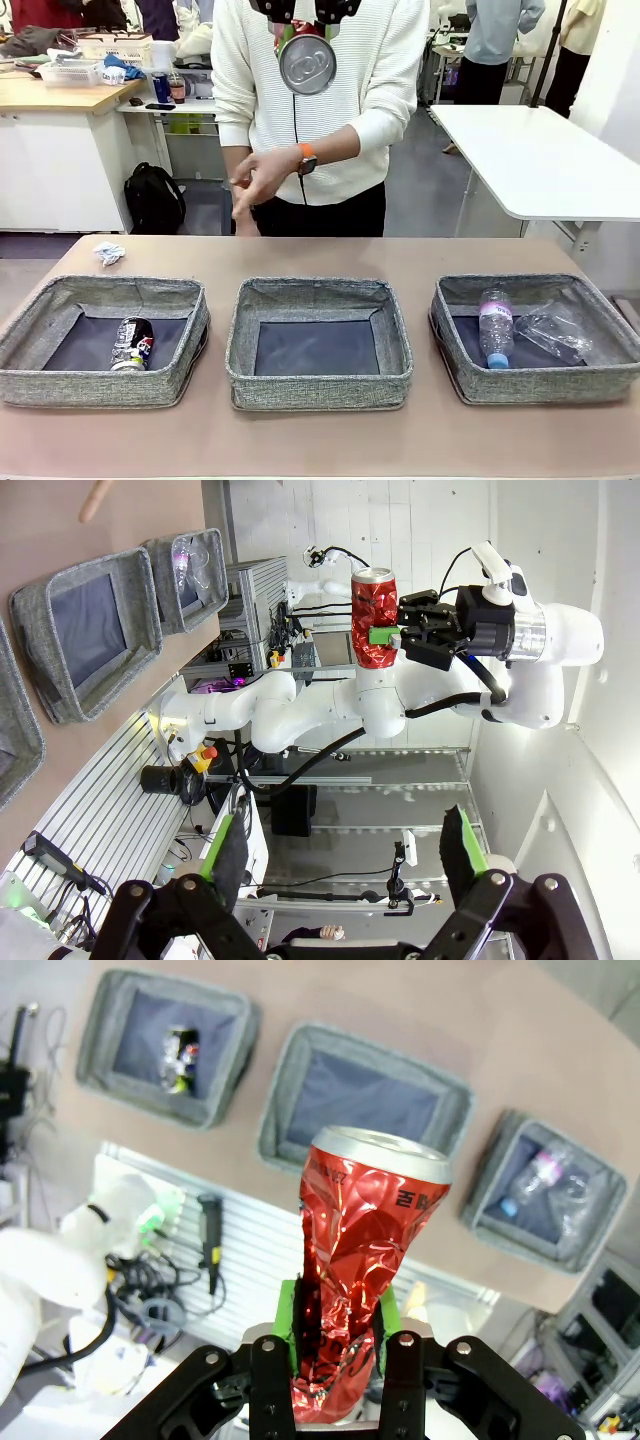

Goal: Sort the waste into the appropriate baskets.
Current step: Place the picked waste into the Fabric basket indicated by the person.

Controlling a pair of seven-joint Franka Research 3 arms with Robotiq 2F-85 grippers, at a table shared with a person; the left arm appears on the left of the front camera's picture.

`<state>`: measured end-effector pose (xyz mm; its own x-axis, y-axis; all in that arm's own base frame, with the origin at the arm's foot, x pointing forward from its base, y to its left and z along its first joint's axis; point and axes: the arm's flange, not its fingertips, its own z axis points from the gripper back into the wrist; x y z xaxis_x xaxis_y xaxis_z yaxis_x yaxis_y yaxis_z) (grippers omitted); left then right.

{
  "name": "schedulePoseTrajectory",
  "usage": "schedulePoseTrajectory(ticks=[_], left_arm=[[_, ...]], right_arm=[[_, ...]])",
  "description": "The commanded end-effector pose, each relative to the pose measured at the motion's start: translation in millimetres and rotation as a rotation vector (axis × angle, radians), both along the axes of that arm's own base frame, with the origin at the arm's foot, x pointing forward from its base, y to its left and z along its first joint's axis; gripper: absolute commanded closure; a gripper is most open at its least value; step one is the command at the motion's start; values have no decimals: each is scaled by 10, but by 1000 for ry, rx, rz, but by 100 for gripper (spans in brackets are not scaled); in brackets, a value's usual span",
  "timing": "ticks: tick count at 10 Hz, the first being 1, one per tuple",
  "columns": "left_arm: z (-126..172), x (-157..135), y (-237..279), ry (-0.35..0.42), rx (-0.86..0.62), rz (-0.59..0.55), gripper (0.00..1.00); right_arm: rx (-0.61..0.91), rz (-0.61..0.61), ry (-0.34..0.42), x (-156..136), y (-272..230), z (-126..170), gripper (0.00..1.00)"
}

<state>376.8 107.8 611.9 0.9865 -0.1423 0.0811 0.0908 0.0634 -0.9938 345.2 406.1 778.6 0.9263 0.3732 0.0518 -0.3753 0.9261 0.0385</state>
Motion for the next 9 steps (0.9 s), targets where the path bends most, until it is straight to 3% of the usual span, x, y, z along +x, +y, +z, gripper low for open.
schedulePoseTrajectory(ticks=[1,9], left_arm=[[24,-18,14,-17,-6,-7,0],[24,-18,14,-17,-6,-7,0]], right_arm=[[16,4,11,-14,7,6,66],[0,0,0,0,0,0,65]])
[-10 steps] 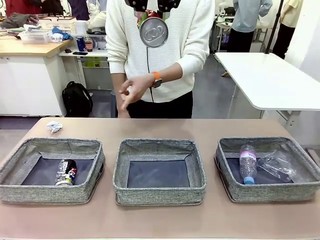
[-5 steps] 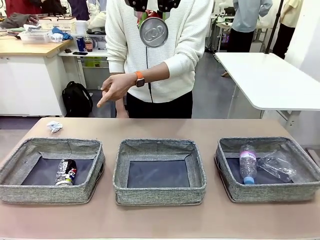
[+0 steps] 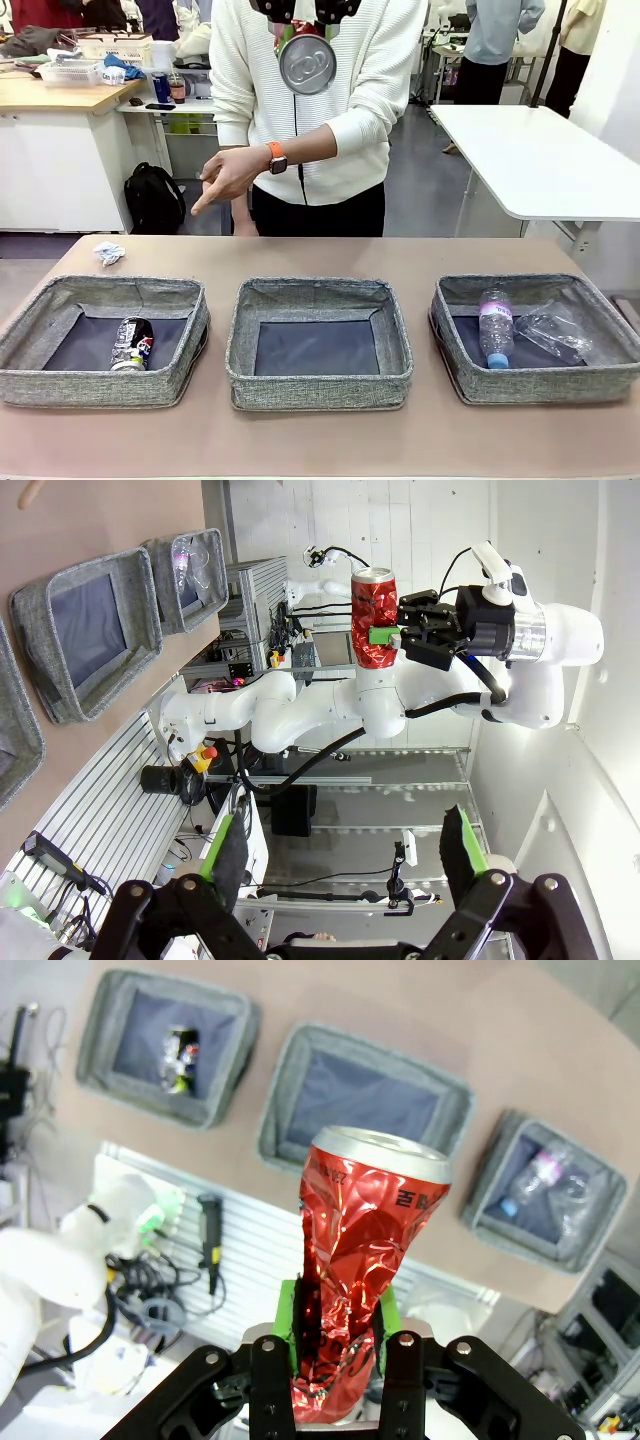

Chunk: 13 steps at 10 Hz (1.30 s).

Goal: Sort the waste into the appropriate baskets.
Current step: Place the picked waste into the Fabric basket indicated by the person.

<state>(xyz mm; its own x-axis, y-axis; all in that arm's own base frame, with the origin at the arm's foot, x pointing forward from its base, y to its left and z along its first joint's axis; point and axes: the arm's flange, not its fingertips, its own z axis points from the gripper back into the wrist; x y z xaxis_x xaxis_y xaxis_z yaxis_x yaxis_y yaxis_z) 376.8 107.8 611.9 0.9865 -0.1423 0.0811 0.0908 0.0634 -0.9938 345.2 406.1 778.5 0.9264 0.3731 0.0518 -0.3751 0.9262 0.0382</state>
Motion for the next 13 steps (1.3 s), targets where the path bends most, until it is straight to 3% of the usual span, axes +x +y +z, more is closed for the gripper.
schedulePoseTrajectory(ticks=[1,2,4,6,7,9,10,11,13], left_arm=[[24,-18,14,-17,-6,-7,0],[24,-18,14,-17,-6,-7,0],[24,-18,14,-17,-6,-7,0],[24,-18,14,-17,-6,-7,0],[-4,3,0,1,0,0,0],[102,-199,439,109,216,-66,0],[146,-319,740,169,295,-12,0],[150,-483,987,208,322,30,0],[29,-492,1103,174,278,180,0]], right_arm=[[10,104,2,65,156,-110,65],[28,246,20,114,377,-268,65],[89,597,127,258,998,-808,65],[139,785,212,415,1466,-1352,65],[151,802,223,500,1565,-1546,65],[162,790,121,637,1542,-1756,65],[195,763,96,649,1534,-1779,65],[147,792,196,541,1562,-1988,65],[168,775,167,629,1540,-1942,65]])
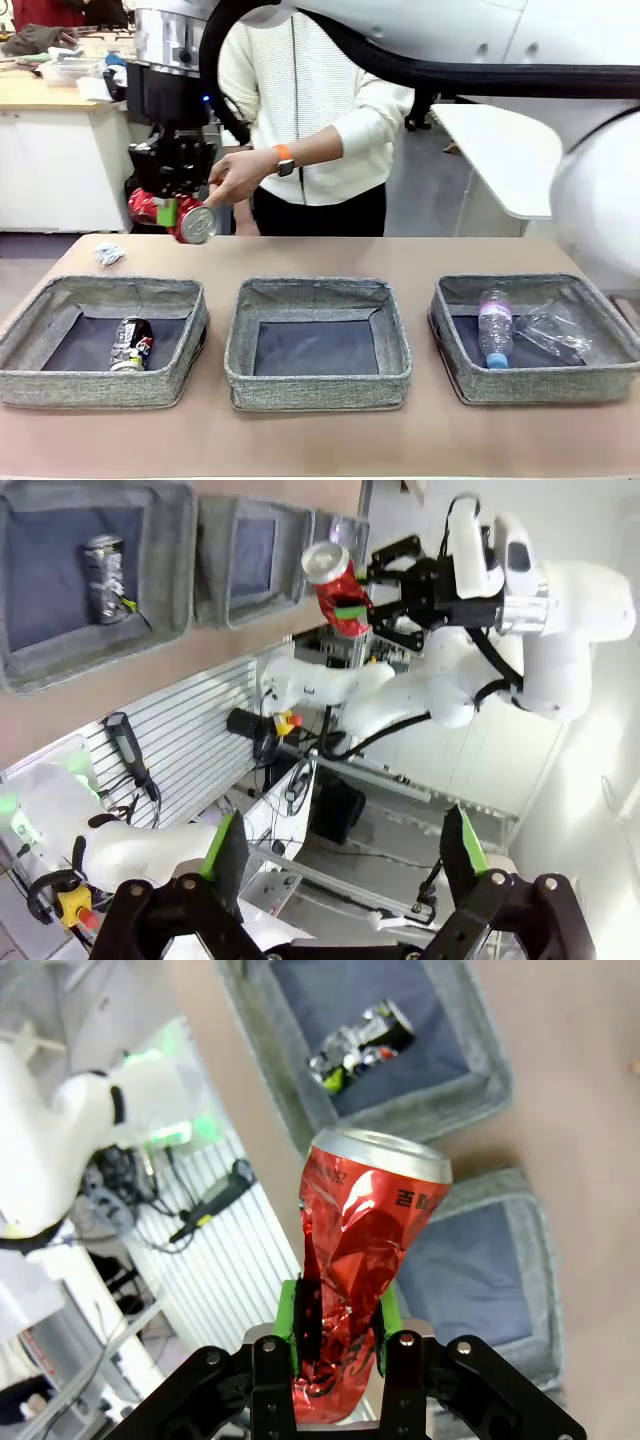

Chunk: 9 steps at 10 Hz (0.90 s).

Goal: Sort the waste into the appropriate baskets.
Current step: Place the picked waste into the Fabric basket indicated by the person.

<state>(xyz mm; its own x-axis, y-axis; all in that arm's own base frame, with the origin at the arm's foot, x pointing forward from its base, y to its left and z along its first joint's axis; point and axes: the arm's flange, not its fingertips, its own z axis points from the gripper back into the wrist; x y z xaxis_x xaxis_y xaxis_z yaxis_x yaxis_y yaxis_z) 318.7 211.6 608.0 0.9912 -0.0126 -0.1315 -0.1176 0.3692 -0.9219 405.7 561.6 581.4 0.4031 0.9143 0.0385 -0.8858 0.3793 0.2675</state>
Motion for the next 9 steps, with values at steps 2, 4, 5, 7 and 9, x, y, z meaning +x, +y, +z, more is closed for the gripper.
schedulePoseTrajectory(ticks=[2,4,5,7,9], left_arm=[[-8,95,-206,4,-4,-54,0],[-8,95,-206,4,-4,-54,0],[-8,95,-206,4,-4,-54,0],[-8,95,-206,4,-4,-54,0],[-8,95,-206,4,-4,-54,0]], right_arm=[[62,182,-62,120,389,-326,65],[80,173,-180,242,674,-696,65],[111,189,-215,233,726,-726,65],[129,180,-243,210,719,-736,56],[123,183,-247,214,701,-737,0]])
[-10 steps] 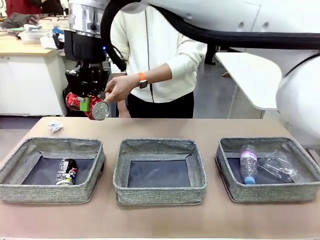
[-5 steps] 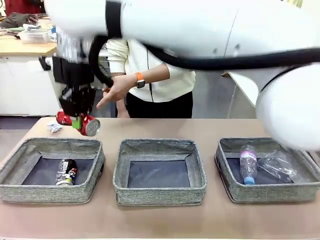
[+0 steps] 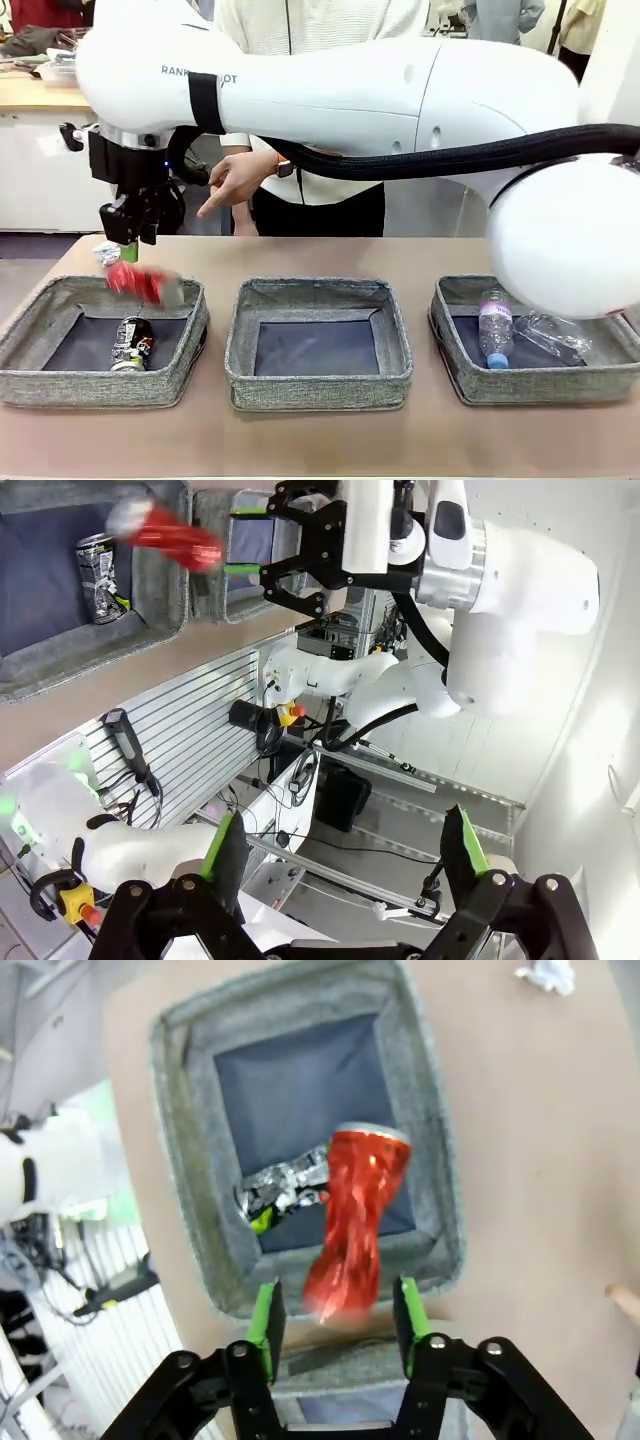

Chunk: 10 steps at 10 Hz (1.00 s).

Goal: Sort the waste into the appropriate baskets.
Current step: Place the picked waste into the Fabric basket indicated by the person.

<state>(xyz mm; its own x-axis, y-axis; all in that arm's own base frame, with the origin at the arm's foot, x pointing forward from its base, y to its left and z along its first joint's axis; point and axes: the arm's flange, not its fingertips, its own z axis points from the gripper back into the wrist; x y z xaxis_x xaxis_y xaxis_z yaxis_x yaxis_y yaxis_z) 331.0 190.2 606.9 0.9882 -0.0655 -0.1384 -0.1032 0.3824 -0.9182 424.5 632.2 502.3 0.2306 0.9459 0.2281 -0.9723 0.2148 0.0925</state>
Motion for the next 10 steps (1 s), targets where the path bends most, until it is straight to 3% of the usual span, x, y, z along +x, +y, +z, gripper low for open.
schedulePoseTrajectory(ticks=[1,8,10], left_arm=[[4,-28,8,-3,-12,1,0],[4,-28,8,-3,-12,1,0],[-1,-2,3,0,0,1,0]], right_arm=[[-1,27,-21,28,-5,50,0],[6,-22,-34,-67,-200,235,0],[14,-130,66,-351,-535,647,0]])
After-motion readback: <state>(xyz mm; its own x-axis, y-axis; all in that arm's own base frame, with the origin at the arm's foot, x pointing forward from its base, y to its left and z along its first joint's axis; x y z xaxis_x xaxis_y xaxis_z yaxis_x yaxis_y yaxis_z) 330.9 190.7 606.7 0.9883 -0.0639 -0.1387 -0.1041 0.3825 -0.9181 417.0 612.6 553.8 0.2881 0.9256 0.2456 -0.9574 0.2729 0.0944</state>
